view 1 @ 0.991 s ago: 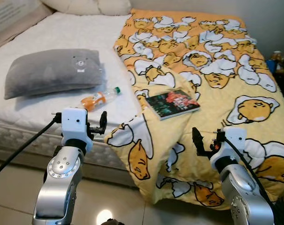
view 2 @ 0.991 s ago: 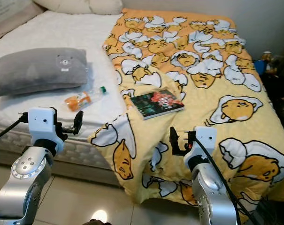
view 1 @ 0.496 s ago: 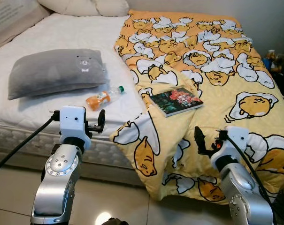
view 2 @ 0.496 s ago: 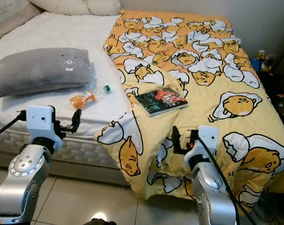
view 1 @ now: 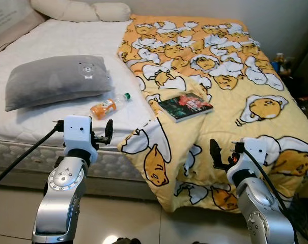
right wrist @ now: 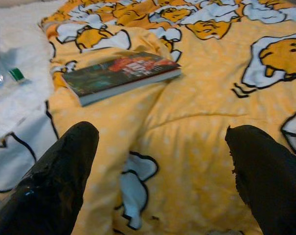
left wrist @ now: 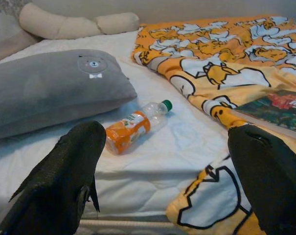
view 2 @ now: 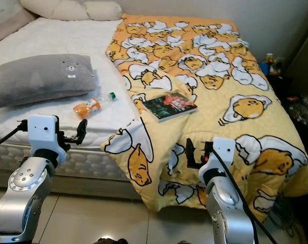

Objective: Clean up the room

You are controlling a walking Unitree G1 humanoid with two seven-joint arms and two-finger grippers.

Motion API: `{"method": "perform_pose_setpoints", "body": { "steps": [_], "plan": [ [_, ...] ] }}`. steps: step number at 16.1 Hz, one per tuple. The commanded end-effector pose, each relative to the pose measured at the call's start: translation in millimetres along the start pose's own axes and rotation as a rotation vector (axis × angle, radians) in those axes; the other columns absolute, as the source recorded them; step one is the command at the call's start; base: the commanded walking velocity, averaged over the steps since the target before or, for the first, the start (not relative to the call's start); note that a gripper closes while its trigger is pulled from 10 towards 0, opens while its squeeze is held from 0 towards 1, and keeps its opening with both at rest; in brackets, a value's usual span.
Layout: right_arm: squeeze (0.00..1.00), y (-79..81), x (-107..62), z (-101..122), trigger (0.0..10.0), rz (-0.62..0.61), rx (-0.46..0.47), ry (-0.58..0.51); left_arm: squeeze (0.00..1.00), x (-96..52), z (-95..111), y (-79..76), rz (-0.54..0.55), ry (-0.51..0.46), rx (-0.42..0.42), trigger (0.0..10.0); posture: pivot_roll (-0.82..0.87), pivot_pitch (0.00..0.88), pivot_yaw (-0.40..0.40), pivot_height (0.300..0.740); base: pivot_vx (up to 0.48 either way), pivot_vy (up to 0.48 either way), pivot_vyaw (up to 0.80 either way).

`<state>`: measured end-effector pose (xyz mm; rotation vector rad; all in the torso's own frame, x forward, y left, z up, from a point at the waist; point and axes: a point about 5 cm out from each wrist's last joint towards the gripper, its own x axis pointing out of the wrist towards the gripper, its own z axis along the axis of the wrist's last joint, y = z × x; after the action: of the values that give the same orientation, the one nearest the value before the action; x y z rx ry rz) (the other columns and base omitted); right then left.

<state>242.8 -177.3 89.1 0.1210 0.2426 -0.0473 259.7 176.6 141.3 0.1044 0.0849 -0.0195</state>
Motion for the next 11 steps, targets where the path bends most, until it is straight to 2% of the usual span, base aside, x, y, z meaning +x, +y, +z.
{"method": "perform_pose_setpoints", "body": {
  "steps": [1, 3, 6, 11],
  "plan": [
    [0.00, -1.1, -0.1, 0.1, 10.0, -0.014, 0.000, 0.003, 1.00, 1.4, -1.4, -2.0, -0.015, 0.017, -0.002, 10.0, -0.08, 0.027, 0.058, 0.740, 0.000, 0.251, 0.00],
    [0.00, -0.6, -0.3, -0.3, 10.0, -0.009, 0.015, 0.009, 1.00, 1.6, -1.4, -3.1, -0.017, 0.017, -0.006, 10.0, -0.08, 0.026, 0.056, 0.740, 0.000, 0.253, 0.00],
    [0.00, -0.5, -1.6, -2.1, 10.0, -0.014, 0.013, 0.024, 1.00, 1.5, -2.5, -2.4, -0.016, 0.021, -0.012, 10.0, -0.09, 0.027, 0.052, 0.740, 0.000, 0.256, -0.66],
    [0.00, -3.1, -2.5, -2.1, 10.0, -0.024, 0.022, 0.031, 1.00, 1.5, -3.3, -2.5, -0.011, 0.027, -0.017, 10.0, -0.09, 0.041, 0.050, 0.740, 0.000, 0.275, 0.00]
  ]
}}
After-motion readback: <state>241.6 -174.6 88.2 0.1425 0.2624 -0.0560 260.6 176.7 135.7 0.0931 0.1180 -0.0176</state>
